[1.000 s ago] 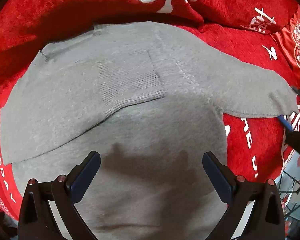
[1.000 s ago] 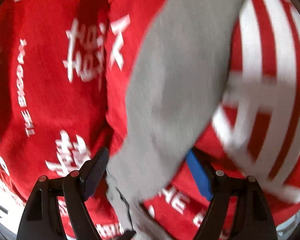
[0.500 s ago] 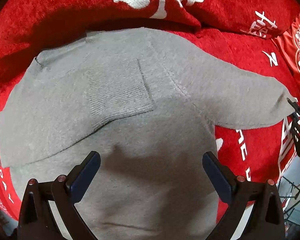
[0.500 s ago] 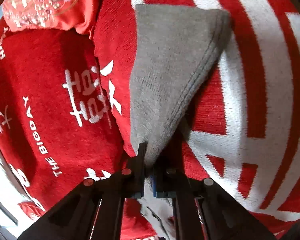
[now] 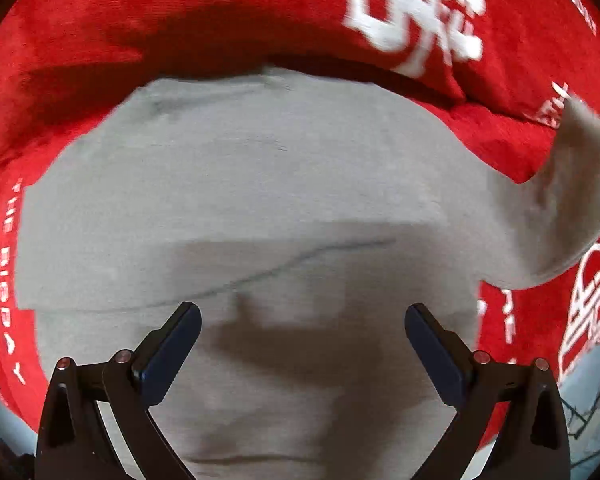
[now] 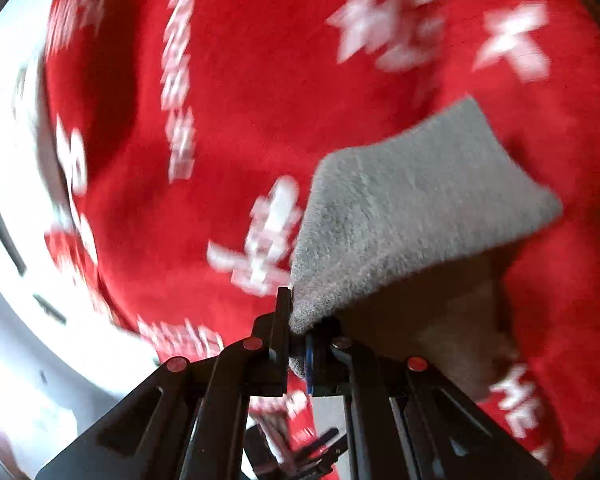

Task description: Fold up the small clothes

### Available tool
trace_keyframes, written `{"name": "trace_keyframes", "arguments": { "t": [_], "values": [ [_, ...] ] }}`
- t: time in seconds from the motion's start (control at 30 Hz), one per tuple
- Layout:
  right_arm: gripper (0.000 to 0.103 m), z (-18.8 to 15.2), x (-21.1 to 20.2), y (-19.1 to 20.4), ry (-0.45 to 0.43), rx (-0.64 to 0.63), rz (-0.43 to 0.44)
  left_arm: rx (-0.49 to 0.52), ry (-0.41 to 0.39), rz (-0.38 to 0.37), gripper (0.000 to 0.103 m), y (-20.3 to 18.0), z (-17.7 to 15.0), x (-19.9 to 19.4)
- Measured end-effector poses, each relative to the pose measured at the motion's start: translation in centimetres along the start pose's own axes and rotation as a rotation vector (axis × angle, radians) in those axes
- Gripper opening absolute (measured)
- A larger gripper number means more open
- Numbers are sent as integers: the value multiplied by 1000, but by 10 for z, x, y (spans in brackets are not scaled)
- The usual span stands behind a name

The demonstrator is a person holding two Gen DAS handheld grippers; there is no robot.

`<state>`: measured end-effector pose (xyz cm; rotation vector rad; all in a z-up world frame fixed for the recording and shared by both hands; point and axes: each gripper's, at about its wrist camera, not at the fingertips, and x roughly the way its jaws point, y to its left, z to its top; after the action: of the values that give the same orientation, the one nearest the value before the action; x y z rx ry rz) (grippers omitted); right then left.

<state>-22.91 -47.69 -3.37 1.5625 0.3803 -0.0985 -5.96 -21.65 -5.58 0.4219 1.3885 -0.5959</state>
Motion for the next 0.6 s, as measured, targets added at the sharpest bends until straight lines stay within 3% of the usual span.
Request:
{"name": "trace_keyframes", "arguments": {
  "t": [0.1, 0.2, 0.33, 0.43, 0.53, 0.6],
  "values": [
    [6, -26, 64, 40, 138, -154, -47, -18, -8, 1, 102, 22, 0, -3],
    [6, -64, 124, 55, 269, -249, -115, -55, -23, 20, 102, 57, 0, -7],
    [6, -112, 191, 35, 393, -228, -196, -108, -32, 31, 102, 101, -2, -10],
    [10, -140, 222, 10, 451, -202, -309, -136, -30, 50, 102, 127, -6, -9],
    [10, -155, 234, -9, 492, -180, -450, -162, -19, 53, 102, 151, -13, -8],
    [15, -158, 227, -15, 487, -135, -463, -172, -15, 50, 102, 160, -15, -8]
  ]
}}
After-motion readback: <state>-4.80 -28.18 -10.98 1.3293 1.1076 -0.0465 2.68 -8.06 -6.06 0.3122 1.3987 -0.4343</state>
